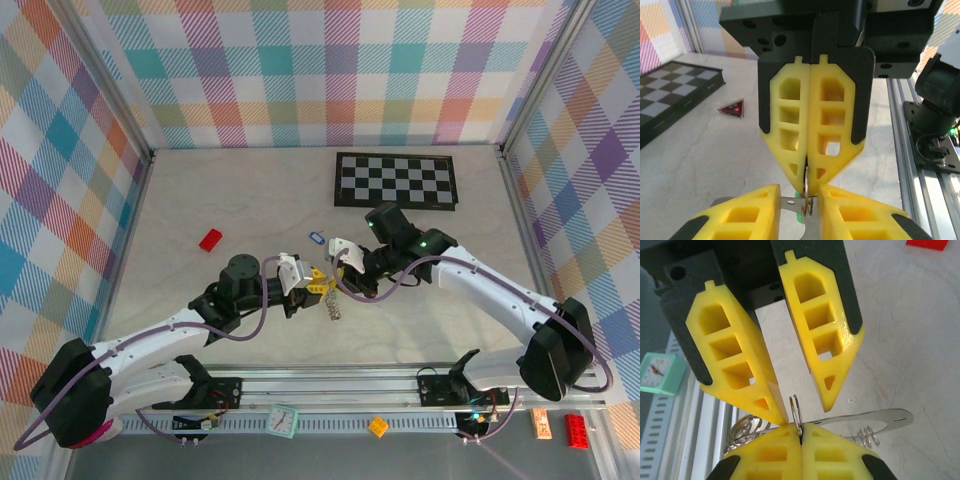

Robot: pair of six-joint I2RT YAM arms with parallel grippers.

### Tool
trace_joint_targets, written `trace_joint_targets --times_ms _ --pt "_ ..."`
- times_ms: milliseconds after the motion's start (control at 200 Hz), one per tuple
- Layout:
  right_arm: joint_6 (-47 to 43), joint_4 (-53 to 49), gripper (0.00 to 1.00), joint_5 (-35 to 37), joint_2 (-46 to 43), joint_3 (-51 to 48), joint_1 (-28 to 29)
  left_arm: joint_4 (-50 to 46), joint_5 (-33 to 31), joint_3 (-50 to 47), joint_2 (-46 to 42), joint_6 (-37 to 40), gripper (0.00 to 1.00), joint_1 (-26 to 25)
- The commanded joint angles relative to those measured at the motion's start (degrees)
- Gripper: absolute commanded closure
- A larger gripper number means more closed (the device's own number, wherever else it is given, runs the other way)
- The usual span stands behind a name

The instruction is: Put the keys on the keyring

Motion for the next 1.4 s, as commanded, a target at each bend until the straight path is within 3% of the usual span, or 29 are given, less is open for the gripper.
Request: trace_joint_targets --times_ms 0,250,395,590,935,1395 --pt "-3.1 -4.6 1.00 1.4 0.2 2.5 1.5 -2.2 0.5 2.1 0.6 2.1 0.80 0.2" --pt "-1.5 -0.8 1.00 -0.5 -1.9 1.1 2.2 -3.7 1.3 2.5 0.5 2.6 1.00 0.2" --pt "1.8 3.9 0.73 -2.0 -4.9 -2.8 0.8 -2.0 1.1 1.4 -0.1 2.1 1.00 0.2" --pt "7.9 12.7 0.64 -3.7 -9.3 -10.6 -2.6 8.0 -1.8 -3.1 -1.3 -2.0 1.00 0.2" --pt "10.1 18.9 0.65 0.8 -11.4 -14.9 -2.0 16.2 -5.2 -6.3 -0.9 -10.2 1.00 0.2" --pt "9.0 21.9 0.76 5.0 -10.5 -14.8 1.1 17.1 -5.1 -6.3 0.3 -11.6 1.00 0.2"
